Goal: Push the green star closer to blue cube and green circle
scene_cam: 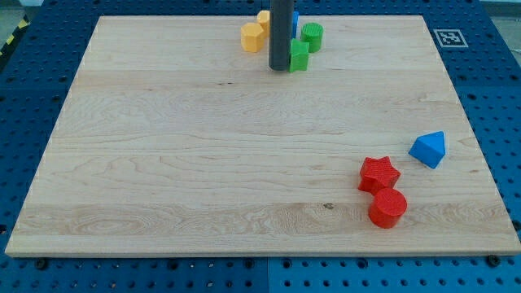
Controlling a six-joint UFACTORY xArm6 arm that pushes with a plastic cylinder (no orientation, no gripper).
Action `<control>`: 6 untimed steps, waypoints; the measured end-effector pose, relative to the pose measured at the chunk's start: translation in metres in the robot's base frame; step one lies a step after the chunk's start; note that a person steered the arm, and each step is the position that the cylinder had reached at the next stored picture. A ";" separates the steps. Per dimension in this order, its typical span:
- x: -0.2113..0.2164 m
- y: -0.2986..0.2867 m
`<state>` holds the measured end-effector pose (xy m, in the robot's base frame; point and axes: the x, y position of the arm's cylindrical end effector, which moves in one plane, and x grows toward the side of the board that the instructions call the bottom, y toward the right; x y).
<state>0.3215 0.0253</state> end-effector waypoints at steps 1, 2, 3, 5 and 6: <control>0.028 -0.009; 0.034 0.014; 0.031 0.025; -0.001 0.030; -0.027 0.030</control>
